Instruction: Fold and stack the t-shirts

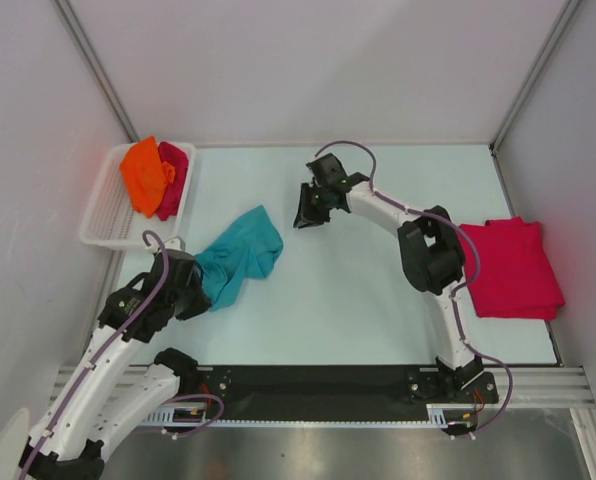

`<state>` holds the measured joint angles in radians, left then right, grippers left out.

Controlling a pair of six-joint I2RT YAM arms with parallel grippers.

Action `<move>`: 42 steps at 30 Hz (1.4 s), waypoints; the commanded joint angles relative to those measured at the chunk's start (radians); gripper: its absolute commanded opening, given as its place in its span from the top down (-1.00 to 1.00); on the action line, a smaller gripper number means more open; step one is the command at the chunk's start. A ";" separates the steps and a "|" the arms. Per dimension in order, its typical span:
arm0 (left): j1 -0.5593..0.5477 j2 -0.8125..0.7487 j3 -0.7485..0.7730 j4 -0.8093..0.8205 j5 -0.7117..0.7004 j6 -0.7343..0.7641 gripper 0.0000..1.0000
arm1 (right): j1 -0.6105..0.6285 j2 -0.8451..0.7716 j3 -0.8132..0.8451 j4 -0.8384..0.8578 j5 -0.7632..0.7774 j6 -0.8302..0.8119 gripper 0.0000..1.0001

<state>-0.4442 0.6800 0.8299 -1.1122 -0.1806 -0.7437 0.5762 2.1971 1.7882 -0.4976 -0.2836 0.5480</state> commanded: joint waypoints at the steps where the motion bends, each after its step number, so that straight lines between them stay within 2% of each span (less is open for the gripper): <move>1: -0.007 0.001 -0.029 0.015 -0.002 -0.016 1.00 | 0.042 0.052 0.114 -0.028 -0.046 0.009 0.54; 6: -0.007 0.006 -0.035 0.038 0.007 -0.014 0.99 | 0.083 0.096 0.168 -0.045 -0.051 0.013 0.54; 15: -0.007 0.006 -0.038 0.043 0.004 -0.006 1.00 | 0.123 0.119 0.148 -0.036 -0.049 0.035 0.53; 30: -0.007 -0.011 -0.049 0.046 0.009 -0.005 1.00 | 0.097 0.090 0.062 -0.030 0.003 0.026 0.50; 42: -0.007 -0.008 -0.051 0.048 0.007 -0.002 1.00 | 0.094 0.081 0.028 0.010 -0.019 0.030 0.39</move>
<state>-0.4450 0.6781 0.7795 -1.0824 -0.1780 -0.7429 0.6632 2.3039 1.8072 -0.5205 -0.2955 0.5728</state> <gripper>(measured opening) 0.003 0.297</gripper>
